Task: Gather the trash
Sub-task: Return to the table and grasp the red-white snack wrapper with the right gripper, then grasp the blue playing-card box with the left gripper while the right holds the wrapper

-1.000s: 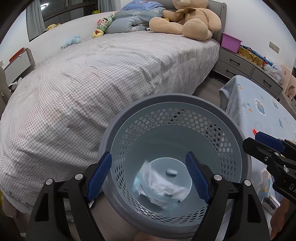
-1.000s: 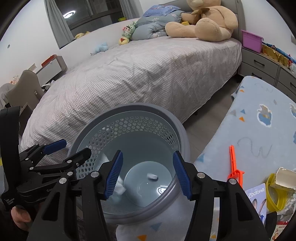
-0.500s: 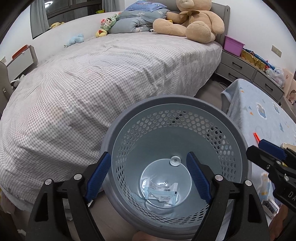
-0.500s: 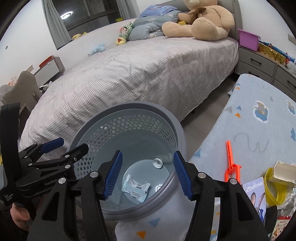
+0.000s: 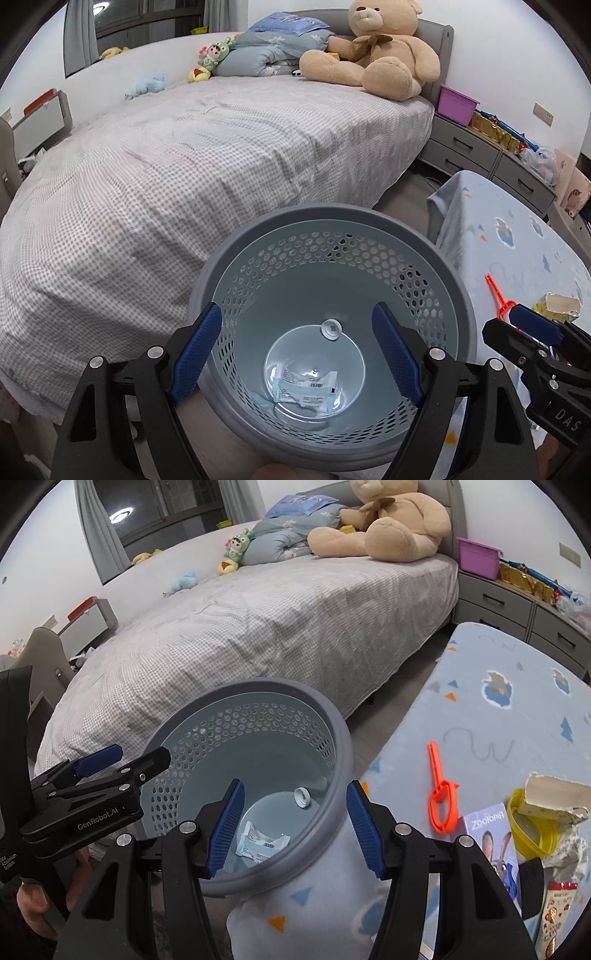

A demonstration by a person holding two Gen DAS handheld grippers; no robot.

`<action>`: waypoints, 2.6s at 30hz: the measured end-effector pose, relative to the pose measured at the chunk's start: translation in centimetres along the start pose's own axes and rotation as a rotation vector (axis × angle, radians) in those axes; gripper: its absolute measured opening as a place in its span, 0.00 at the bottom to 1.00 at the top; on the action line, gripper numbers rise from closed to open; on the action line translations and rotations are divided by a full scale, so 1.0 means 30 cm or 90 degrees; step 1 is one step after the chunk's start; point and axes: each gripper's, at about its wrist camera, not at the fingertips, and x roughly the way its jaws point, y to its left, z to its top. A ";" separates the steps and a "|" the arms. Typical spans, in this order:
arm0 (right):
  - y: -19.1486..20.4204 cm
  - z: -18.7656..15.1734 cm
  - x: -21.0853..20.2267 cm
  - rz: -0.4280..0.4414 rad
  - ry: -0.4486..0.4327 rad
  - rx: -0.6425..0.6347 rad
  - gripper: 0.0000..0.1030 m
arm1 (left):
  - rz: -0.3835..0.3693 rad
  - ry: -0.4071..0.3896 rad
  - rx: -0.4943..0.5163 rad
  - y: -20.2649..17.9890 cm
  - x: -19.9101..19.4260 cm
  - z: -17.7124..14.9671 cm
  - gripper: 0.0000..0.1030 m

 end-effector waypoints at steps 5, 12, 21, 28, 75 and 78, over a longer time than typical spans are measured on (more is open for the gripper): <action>-0.019 -0.043 -0.057 -0.020 -0.005 0.014 0.55 | -0.011 -0.014 0.019 -0.030 -0.031 -0.010 0.78; -0.076 -0.127 -0.159 -0.056 -0.009 0.048 0.55 | -0.026 -0.034 0.042 -0.072 -0.086 -0.029 0.78; -0.227 -0.252 -0.344 -0.136 -0.024 0.101 0.57 | -0.075 -0.031 0.077 -0.189 -0.173 -0.109 0.78; -0.373 -0.332 -0.463 -0.196 -0.021 0.133 0.59 | -0.103 -0.015 0.089 -0.283 -0.221 -0.188 0.78; -0.605 -0.421 -0.351 -0.165 0.095 0.108 0.28 | -0.101 0.055 0.135 -0.580 -0.237 -0.389 0.78; -0.608 -0.418 -0.386 -0.157 0.075 0.122 0.28 | -0.106 0.069 0.140 -0.605 -0.224 -0.399 0.78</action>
